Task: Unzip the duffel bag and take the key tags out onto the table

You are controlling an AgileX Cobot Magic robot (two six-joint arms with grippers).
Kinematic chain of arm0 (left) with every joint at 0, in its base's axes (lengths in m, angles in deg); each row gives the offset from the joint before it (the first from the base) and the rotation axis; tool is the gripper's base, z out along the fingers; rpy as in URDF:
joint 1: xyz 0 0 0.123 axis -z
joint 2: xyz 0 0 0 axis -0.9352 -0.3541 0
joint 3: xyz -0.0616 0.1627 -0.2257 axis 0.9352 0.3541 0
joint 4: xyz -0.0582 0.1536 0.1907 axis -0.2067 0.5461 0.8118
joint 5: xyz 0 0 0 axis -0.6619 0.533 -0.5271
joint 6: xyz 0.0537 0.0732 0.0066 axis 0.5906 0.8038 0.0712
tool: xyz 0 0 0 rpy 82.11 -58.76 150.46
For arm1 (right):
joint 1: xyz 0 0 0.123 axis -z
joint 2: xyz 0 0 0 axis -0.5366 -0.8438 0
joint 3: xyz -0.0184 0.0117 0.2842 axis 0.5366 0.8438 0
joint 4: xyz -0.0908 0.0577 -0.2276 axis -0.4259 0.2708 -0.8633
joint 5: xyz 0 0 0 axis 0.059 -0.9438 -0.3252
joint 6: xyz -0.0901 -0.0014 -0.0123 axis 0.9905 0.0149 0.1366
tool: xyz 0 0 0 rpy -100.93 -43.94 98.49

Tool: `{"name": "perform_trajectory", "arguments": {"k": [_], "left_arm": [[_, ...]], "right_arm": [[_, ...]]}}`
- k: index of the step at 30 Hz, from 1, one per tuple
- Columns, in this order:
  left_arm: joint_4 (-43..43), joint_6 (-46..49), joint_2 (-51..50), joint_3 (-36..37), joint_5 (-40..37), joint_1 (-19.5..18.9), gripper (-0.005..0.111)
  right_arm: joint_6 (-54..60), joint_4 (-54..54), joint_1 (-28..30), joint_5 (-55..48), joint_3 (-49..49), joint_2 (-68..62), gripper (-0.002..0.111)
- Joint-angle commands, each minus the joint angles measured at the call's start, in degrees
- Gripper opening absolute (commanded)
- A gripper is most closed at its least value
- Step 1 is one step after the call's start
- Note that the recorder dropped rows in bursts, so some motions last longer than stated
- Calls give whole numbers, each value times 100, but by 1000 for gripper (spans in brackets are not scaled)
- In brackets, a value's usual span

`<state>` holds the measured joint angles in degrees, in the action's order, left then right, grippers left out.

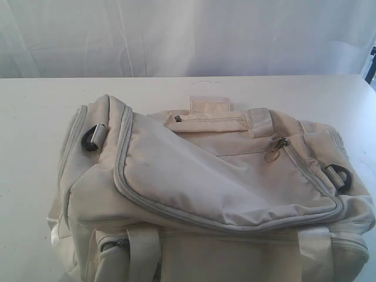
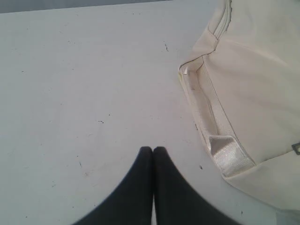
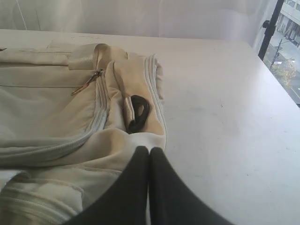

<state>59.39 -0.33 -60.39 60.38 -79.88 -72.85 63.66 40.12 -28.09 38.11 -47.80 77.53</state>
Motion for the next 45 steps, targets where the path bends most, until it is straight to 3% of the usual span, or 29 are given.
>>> {"name": "perform_trajectory", "arguments": {"k": [1, 30, 38, 45], "left_arm": [[-34, -57, 23, 19, 28, 26, 0], [-34, -57, 23, 19, 51, 26, 0], [-34, 73, 23, 19, 1927, 26, 0], [-34, 59, 23, 19, 2954, 26, 0]], "right_arm": [[-27, 0, 30, 28, 31, 29, 0], [-10, -42, 30, 8, 31, 29, 0], [-24, 0, 30, 91, 31, 29, 0], [-24, 0, 30, 2025, 31, 29, 0]]}}
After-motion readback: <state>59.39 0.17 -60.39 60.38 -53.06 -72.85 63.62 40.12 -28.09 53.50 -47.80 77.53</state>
